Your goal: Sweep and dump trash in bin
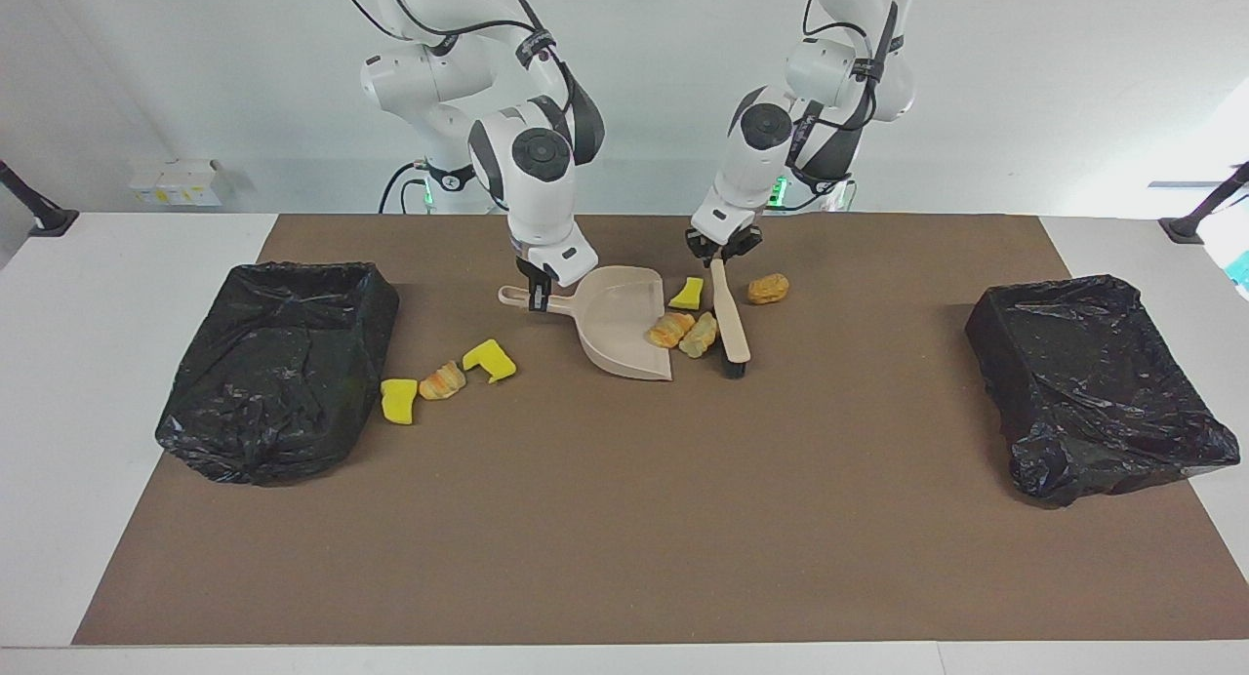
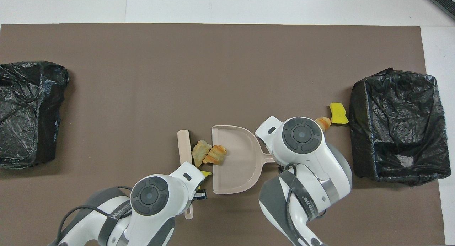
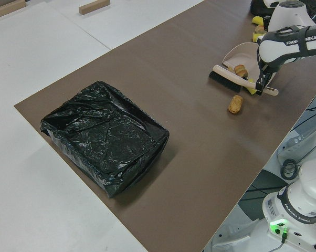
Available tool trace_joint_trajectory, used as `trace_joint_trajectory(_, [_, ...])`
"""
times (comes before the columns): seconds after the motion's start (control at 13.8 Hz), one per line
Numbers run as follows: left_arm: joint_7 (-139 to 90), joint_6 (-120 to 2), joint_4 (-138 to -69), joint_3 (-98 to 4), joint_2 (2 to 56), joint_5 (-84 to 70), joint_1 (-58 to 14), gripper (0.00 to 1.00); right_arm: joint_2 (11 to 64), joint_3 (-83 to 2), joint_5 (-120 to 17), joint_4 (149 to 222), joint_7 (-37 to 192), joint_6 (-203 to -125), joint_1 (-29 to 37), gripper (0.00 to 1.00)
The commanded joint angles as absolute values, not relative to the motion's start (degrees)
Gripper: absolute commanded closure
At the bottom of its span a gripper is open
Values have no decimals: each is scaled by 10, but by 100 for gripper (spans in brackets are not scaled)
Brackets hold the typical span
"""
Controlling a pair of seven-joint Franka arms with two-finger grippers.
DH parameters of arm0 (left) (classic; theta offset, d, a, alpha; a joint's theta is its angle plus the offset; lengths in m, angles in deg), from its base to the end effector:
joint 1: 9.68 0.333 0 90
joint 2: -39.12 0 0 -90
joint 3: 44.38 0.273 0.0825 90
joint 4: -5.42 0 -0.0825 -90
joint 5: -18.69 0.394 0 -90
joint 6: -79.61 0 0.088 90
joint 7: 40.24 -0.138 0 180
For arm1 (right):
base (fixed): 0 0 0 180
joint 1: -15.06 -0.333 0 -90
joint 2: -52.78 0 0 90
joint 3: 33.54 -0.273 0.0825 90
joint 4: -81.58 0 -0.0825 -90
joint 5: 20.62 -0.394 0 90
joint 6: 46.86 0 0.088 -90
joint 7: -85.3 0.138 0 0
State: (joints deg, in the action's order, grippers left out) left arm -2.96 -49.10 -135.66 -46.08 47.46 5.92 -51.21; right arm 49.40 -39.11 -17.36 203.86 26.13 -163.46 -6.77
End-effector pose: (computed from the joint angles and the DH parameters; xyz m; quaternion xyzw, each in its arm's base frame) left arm 0.3321 -0.3276 0.2653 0.9958 0.0211 -0.0796 0.0402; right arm 0.4744 0.2407 0.2881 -0.7153 -0.6941 0.0816 0.0009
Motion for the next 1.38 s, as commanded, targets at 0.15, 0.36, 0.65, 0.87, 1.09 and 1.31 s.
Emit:
trace_joint_trajectory(0.15, [-3,-495,-1294,-455,443,45,-565,100,509,-393,-172,2053,272,-1635,-67,100])
trace_joint_trajectory(0.36, [32,-461,-1278,-454,440,45,-582,100,509,-393,-172,2053,272,-1632,-66,100])
trace_joint_trajectory(0.65, [92,-365,-1273,-453,475,45,-574,100,509,-393,-172,2053,271,-1628,-64,100])
trace_joint_trajectory(0.87, [149,-308,-1275,-450,504,53,-559,100,509,-393,-172,2053,270,-1627,-63,100])
trace_joint_trajectory(1.09, [196,-267,-1285,-451,533,54,-512,100,508,-393,-171,2051,265,-1624,-60,100])
trace_joint_trajectory(1.31, [234,-241,-1309,-452,556,55,-477,100,508,-393,-170,2049,265,-1622,-60,100])
